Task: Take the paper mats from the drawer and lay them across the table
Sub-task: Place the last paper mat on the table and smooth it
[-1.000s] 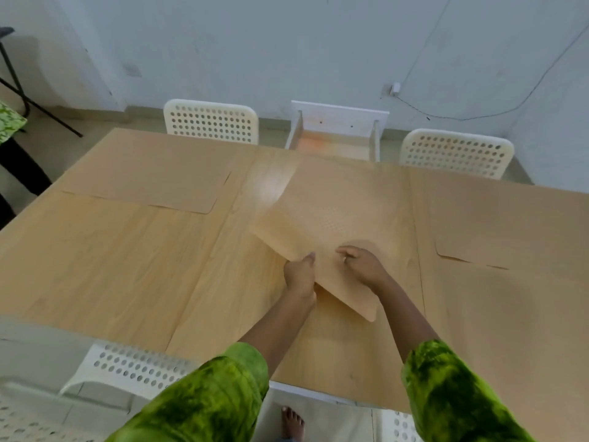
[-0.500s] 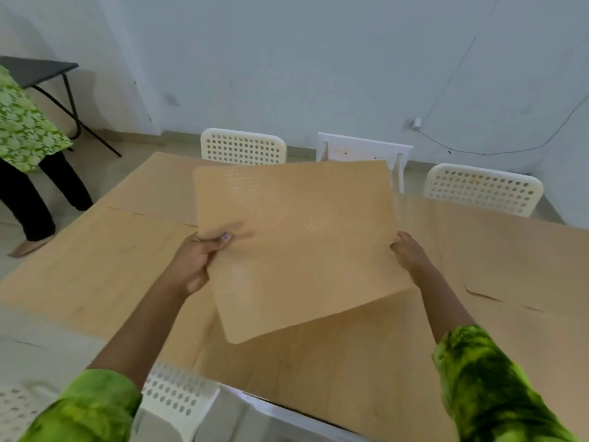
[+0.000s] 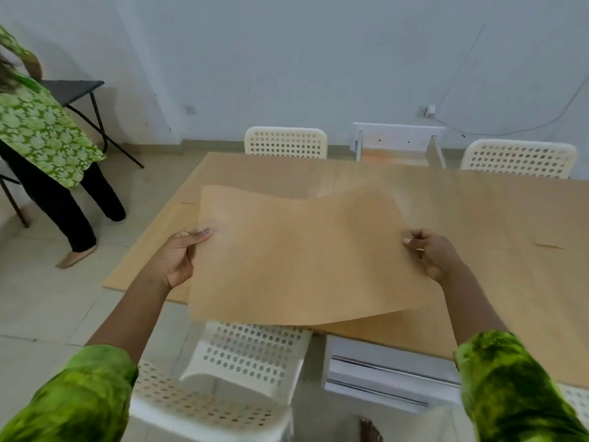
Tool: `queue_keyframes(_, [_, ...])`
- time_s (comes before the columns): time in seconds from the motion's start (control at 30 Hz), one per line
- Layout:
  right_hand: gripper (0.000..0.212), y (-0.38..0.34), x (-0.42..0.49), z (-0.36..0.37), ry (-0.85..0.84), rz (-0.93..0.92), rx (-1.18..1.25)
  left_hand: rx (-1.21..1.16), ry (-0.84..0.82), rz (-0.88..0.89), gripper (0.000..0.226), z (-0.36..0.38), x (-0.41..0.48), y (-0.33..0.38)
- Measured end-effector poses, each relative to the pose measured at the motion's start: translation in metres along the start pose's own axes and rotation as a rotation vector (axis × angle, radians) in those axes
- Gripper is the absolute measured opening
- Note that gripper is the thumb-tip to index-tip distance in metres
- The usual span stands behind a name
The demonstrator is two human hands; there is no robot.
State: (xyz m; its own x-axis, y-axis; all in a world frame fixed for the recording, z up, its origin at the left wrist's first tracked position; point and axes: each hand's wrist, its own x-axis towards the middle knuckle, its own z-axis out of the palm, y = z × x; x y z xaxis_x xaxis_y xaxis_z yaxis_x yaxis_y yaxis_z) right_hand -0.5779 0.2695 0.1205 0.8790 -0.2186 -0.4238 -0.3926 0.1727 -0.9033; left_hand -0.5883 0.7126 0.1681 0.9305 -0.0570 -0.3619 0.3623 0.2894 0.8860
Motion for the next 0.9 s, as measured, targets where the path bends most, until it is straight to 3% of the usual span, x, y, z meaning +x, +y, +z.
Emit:
queue_keyframes(0.17, [0.016,0.033,-0.034,0.057,0.135,-0.026,0.044,0.04,-0.01,-0.034,0.042,-0.046,-0.013,-0.003])
queue_keyframes(0.27, [0.017,0.042,-0.047,0.075,0.245,-0.013,-0.051,0.111,0.041,-0.129,0.054,-0.053,-0.01,-0.023])
queue_keyframes(0.43, [0.012,0.055,-0.041,0.075,0.33,0.082,-0.055,0.675,0.145,-0.19,0.082,-0.044,0.01,-0.051])
queue_keyframes(0.5, [0.013,0.06,-0.038,0.072,0.342,0.11,-0.113,0.947,0.261,-0.268,0.095,-0.047,0.022,-0.06])
queue_keyframes(0.6, [0.017,0.064,-0.035,0.071,0.311,0.116,-0.22,1.01,0.477,-0.412,0.103,-0.049,0.03,-0.067])
queue_keyframes(0.77, [0.03,0.07,-0.024,0.072,0.292,0.109,-0.277,0.927,0.603,-0.426,0.09,-0.067,0.041,-0.076])
queue_keyframes(0.9, [0.028,0.071,-0.022,0.083,0.28,0.112,-0.26,0.792,0.471,-0.331,0.055,-0.094,0.058,-0.062])
